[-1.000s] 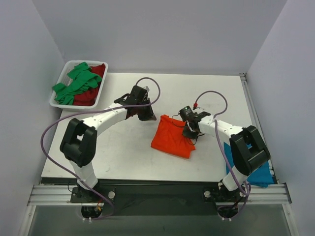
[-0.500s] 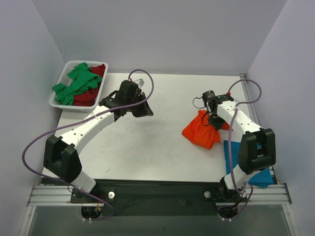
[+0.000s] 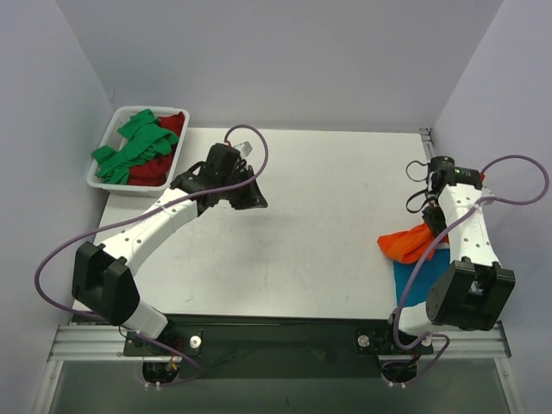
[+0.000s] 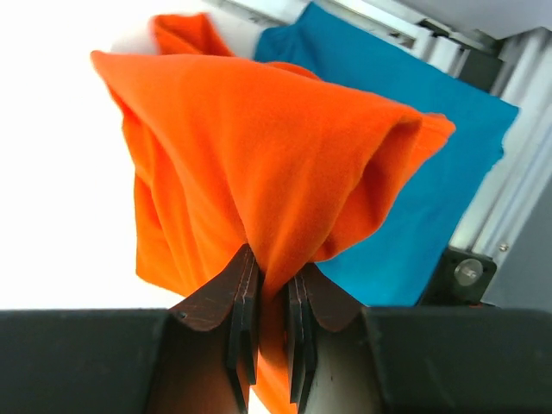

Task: Fold and stack the t-shirts
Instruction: Put the neatly folded tshirt into the corner of the board with the right arm

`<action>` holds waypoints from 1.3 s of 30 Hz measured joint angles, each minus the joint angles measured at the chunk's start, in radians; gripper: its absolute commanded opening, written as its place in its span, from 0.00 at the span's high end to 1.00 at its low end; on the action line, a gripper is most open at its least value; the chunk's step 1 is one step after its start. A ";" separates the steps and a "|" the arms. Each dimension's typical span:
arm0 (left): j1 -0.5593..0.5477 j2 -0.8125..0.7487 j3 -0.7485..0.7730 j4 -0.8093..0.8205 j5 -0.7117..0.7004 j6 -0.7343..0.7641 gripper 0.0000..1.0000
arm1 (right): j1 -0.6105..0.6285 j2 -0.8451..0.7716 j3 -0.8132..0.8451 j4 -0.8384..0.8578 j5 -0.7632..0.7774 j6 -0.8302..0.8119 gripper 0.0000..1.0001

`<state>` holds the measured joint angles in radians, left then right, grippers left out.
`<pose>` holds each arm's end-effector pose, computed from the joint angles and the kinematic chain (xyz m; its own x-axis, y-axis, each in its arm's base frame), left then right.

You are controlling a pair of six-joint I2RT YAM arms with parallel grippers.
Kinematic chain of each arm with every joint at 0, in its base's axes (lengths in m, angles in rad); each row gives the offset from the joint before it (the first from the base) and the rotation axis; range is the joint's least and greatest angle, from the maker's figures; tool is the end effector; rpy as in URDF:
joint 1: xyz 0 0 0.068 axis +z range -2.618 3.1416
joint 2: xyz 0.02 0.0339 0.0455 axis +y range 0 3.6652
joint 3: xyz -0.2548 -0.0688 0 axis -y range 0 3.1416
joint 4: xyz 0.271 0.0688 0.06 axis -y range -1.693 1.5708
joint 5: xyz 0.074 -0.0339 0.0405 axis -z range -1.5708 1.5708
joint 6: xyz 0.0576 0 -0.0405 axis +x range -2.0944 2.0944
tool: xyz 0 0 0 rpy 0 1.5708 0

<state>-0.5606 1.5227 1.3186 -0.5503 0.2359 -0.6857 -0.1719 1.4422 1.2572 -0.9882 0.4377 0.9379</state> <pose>0.3147 -0.2135 0.2828 -0.8676 -0.1823 -0.4626 0.1445 0.7978 -0.5853 0.3048 -0.0777 0.2590 -0.2820 0.7902 -0.5441 0.9197 0.3841 0.0811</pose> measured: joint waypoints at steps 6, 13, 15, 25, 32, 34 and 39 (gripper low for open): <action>-0.003 0.000 0.000 0.000 0.005 0.000 0.87 | -0.091 -0.055 0.009 -0.032 -0.011 -0.023 1.00; -0.008 0.000 0.000 0.000 0.005 0.000 0.87 | -0.143 -0.096 0.010 -0.045 -0.036 -0.049 1.00; -0.009 0.000 0.000 0.000 0.005 0.000 0.87 | -0.144 -0.113 0.010 -0.050 -0.043 -0.050 1.00; -0.013 0.004 -0.002 0.001 0.005 0.001 0.87 | -0.173 -0.171 0.010 -0.083 -0.061 -0.054 1.00; -0.026 0.039 -0.002 0.001 0.008 0.004 0.87 | -0.200 -0.175 -0.012 -0.086 -0.061 -0.061 0.90; -0.031 0.050 -0.002 0.001 0.009 0.010 0.87 | -0.222 -0.175 -0.037 -0.085 -0.065 -0.064 0.24; -0.046 0.069 -0.002 0.001 0.022 0.016 0.87 | -0.258 -0.195 -0.079 -0.098 -0.063 -0.082 0.00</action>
<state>-0.6064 1.5917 1.3163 -0.5491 0.2577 -0.6697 -0.4301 1.2472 1.1778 -1.0866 0.3744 0.8562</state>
